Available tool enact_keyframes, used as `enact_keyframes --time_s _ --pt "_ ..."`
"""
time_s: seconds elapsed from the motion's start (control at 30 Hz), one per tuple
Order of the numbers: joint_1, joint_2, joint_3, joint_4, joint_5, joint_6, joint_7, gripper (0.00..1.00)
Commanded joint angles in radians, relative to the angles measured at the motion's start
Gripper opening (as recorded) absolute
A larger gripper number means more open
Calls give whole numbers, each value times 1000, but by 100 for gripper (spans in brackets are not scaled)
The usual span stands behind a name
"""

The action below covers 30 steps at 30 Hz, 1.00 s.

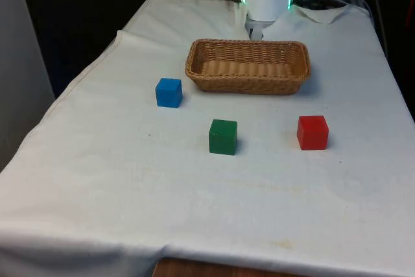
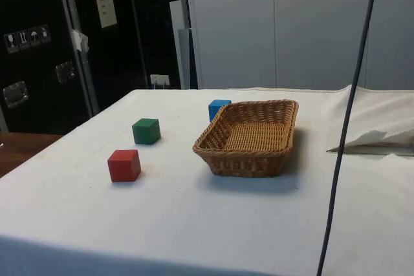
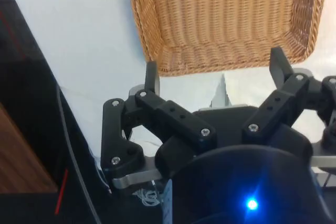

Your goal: Pick up exactly two blocks and place them into the basket.

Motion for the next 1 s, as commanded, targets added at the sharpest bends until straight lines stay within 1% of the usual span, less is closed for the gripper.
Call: enact_keyframes --time_s 0.0,0.1,0.2,0.23,0.27,0.33,0.37,0.5,0.53,0.57,0.67,0.7,0.8,0.83,0.87,0.9,0.97 --pt "-2 16 -1 15 8 0 -5 100" --pt "-3 42 -1 37 13 5 -10 100" --pt "-4 82 -1 76 22 2 -15 100" --pt "-2 74 -2 68 12 9 -10 100" --pt "-5 92 -1 86 24 1 -17 100" --pt "-6 116 -1 108 30 2 -19 100" --pt "-7 138 -1 128 35 1 -22 100" --pt "-10 194 0 165 44 10 -28 100" --pt "-6 186 -2 160 35 12 -22 100" --pt "-9 209 0 174 46 14 -27 100" --pt "-9 249 0 201 49 25 -26 100" --pt "-9 278 0 221 50 33 -25 100" --pt "-9 315 0 249 51 45 -25 100" --pt "-9 326 0 257 52 52 -26 100" --pt "-6 316 -2 251 45 46 -23 100" --pt "-9 336 0 264 52 57 -26 100" --pt "-10 364 0 277 53 81 -29 100"
